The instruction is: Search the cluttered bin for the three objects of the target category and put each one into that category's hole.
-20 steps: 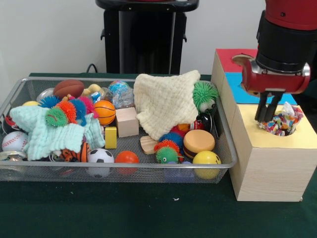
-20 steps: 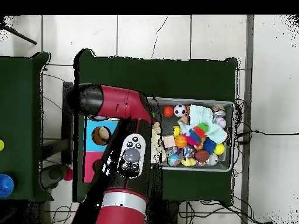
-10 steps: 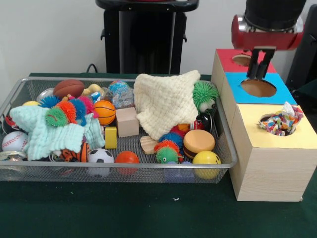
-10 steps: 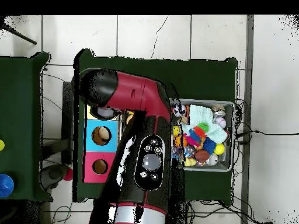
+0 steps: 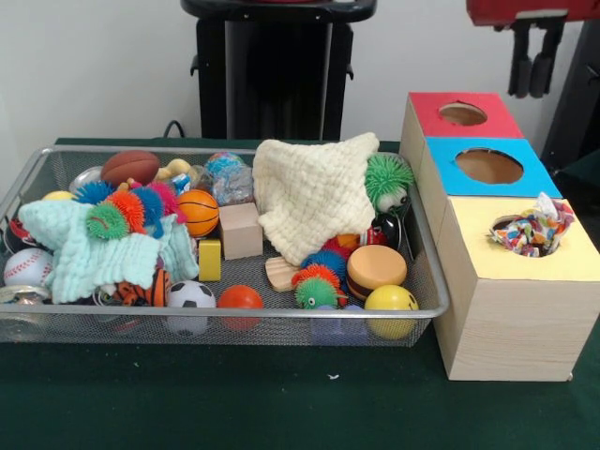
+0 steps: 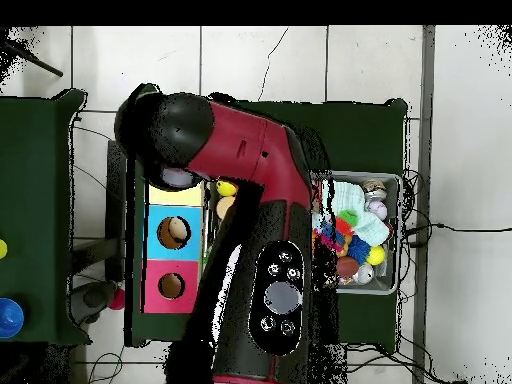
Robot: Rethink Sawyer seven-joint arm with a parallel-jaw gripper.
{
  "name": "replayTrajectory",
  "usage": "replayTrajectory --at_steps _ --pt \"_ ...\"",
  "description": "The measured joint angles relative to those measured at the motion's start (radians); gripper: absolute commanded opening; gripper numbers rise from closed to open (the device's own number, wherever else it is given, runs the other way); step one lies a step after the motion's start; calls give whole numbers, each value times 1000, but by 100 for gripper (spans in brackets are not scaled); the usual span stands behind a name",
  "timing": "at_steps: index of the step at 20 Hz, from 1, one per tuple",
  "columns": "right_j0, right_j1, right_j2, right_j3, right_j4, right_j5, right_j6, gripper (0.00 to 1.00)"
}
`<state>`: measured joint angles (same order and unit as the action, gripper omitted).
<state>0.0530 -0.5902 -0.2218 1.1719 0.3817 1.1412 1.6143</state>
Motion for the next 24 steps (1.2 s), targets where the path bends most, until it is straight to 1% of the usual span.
replayTrajectory --at_steps 3,7,11,15,20,24 --pt "-1 -12 8 4 34 -18 0 0" --pt "-1 -26 20 21 71 -85 0 0" --pt "0 -31 24 48 74 -162 0 0" --pt "4 -30 24 63 52 -218 0 0" --pt "17 -13 24 81 -29 -298 0 0" --pt "20 6 24 87 -61 -325 0 0"
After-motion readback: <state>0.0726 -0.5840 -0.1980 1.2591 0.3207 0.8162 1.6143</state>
